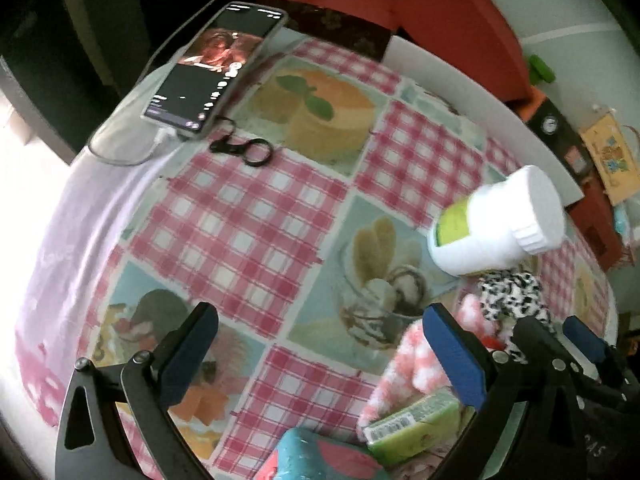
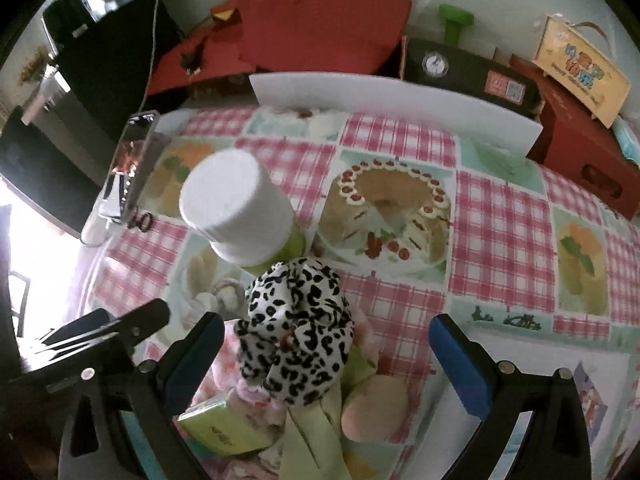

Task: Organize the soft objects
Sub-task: 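Grasp the leopard-print scrunchie with the right gripper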

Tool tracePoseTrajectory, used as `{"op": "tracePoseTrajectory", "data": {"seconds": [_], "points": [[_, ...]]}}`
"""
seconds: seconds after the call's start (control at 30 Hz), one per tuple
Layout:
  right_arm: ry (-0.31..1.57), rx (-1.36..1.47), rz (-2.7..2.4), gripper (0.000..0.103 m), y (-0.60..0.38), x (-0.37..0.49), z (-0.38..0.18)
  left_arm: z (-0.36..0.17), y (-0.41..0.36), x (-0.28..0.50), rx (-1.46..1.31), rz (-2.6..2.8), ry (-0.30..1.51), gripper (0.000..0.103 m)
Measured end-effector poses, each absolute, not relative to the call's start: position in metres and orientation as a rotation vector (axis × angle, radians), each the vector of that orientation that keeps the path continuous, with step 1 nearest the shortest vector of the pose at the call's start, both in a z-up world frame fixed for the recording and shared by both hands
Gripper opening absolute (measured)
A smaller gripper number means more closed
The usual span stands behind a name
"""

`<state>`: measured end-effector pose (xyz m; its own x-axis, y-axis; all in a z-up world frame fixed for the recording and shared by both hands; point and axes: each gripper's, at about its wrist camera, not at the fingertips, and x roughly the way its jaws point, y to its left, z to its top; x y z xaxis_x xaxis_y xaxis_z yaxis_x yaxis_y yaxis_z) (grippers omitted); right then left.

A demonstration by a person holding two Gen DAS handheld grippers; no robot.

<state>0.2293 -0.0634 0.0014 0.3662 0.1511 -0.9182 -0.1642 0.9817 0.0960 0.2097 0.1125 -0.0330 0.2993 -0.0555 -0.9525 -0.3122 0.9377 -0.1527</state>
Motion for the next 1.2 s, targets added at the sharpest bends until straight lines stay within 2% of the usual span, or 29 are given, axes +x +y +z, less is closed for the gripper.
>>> {"op": "tracePoseTrajectory", "data": {"seconds": [0.9, 1.2], "points": [[1.187, -0.076, 0.215, 0.103, -0.050, 0.236, -0.018, -0.028, 0.112, 0.209, -0.388, 0.161, 1.254, 0.102], [1.154, -0.027, 0.220, 0.071, -0.064, 0.230, -0.009, -0.025, 0.107, 0.209, -0.390, 0.144, 1.246, 0.102]]}}
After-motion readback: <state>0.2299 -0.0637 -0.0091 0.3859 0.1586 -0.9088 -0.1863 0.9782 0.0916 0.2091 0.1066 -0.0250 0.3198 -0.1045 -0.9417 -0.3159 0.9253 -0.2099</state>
